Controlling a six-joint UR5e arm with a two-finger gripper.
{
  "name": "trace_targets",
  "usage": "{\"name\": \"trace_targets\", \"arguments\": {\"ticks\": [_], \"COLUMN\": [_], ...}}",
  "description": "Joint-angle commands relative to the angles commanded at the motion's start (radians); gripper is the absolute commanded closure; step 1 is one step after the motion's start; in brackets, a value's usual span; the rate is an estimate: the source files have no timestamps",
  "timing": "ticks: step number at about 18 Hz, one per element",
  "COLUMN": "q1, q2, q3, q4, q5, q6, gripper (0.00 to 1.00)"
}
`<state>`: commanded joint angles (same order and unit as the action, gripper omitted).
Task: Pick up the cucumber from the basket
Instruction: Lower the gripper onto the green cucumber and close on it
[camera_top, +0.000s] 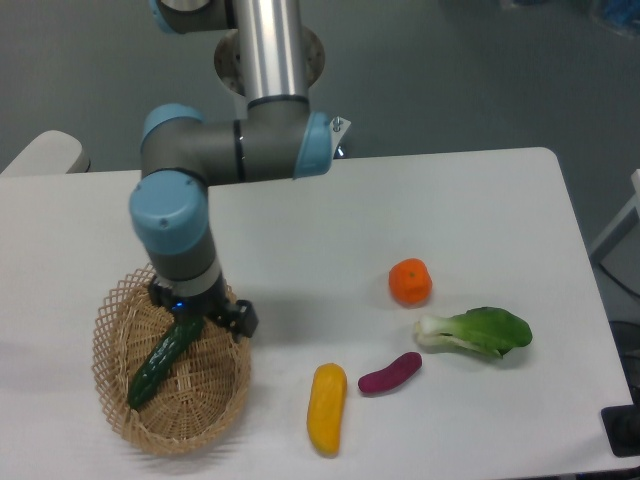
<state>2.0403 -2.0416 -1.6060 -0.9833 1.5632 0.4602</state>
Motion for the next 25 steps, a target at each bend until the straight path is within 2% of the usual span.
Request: {"name": "trace_targets", "arguments": {"ticks": [2, 7, 14, 19, 21, 23, 25], "q1": [-0.015, -0.038, -0.046, -0.046, -0.046, -0.046, -0.046], "q2": [-0.025, -0.040, -0.077, -0.083, -0.084, -0.084, -0.083], "q3": [-0.005, -0.005, -0.006, -0.005, -0.005, -0.005, -0.002], "q4": [0.005, 0.017, 0.041, 0.057, 0.058, 0.058, 0.058], "q5": [-0.002, -0.002, 0.006, 0.006, 0.006, 0.006, 0.006], "q6": [0.000, -0.002, 0.002, 0.005, 0.006, 0.011, 0.014], "gripper": [0.00, 0.00, 0.00, 0.00, 0.12, 0.40, 0.62]}}
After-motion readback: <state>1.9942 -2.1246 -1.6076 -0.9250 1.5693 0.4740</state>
